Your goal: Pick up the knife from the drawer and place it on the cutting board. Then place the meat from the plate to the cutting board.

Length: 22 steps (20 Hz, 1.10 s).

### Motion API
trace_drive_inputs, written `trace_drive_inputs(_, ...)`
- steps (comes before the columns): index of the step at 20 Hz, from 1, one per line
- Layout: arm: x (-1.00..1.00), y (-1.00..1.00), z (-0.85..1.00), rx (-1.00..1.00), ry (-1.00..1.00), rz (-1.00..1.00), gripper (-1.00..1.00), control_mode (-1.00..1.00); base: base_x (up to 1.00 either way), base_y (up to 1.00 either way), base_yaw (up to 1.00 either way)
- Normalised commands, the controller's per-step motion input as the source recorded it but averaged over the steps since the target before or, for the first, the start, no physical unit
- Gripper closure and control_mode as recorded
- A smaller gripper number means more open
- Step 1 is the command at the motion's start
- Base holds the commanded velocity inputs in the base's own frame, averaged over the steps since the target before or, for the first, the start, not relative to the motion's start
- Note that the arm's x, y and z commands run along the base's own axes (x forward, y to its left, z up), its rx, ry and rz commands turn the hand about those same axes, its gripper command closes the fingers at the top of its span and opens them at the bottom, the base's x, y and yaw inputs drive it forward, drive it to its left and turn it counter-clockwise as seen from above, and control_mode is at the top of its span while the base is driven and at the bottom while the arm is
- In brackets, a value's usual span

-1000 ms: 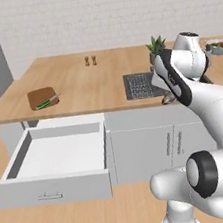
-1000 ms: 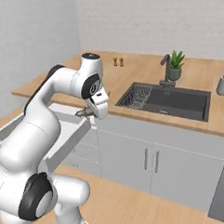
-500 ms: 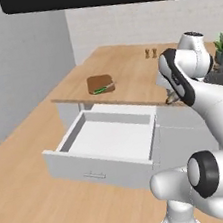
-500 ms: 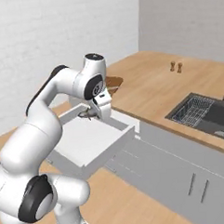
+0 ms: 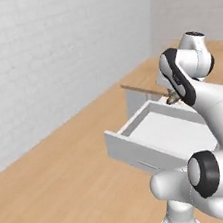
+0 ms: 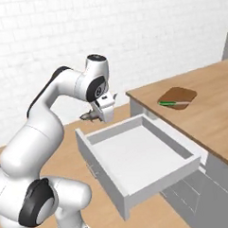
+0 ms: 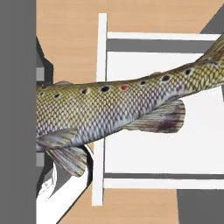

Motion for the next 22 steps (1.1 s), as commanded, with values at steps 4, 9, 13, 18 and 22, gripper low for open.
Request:
trace_drive_inputs(4,0.0,0.0,0.0,0.0,0.0,0.0,1.0,1.0,0.0,1.0,0.52)
trace_drive_inputs(9,0.0,0.0,0.0,0.0,0.0,0.0,1.0,1.0,0.57,0.85,0.42)
trace_drive_inputs(13,0.0,0.0,0.0,0.0,0.0,0.0,1.0,1.0,1.0,0.54,0.21)
trace_drive_inputs(18,0.0,0.0,0.0,0.0,0.0,0.0,1.0,1.0,1.0,0.56,0.09)
trace_drive_inputs(22,0.0,0.0,0.0,0.0,0.0,0.0,1.0,1.0,1.0,0.66,-0.12)
